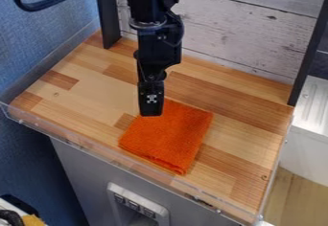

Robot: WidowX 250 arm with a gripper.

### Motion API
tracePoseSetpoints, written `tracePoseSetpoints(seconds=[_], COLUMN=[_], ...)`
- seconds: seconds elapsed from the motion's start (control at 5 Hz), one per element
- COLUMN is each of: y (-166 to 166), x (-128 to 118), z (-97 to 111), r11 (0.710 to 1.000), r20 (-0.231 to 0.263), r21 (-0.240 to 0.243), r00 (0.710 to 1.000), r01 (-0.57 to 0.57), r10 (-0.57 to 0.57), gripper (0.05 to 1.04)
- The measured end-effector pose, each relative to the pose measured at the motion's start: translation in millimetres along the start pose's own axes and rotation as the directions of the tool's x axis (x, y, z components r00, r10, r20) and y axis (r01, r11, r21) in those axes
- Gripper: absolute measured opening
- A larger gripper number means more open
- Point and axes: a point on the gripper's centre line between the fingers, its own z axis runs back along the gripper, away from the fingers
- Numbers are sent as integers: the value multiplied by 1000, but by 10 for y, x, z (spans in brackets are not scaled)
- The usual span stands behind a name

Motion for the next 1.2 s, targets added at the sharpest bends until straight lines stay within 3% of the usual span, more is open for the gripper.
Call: tracePoseSetpoints(seconds=[0.4, 0.6, 0.8, 1.2], y=[-28, -46, -37, -68], x=[-63, -39, -8, 43], z=[-29, -61, -78, -274], r11=[1000, 1000, 999, 995], r20=[-29, -44, -64, -91], r21=[-12, 6, 42, 98], r00=[999, 999, 998, 996], r01=[13, 15, 18, 8], r10=[-14, -15, -15, 1], gripper=[392, 168, 68, 59])
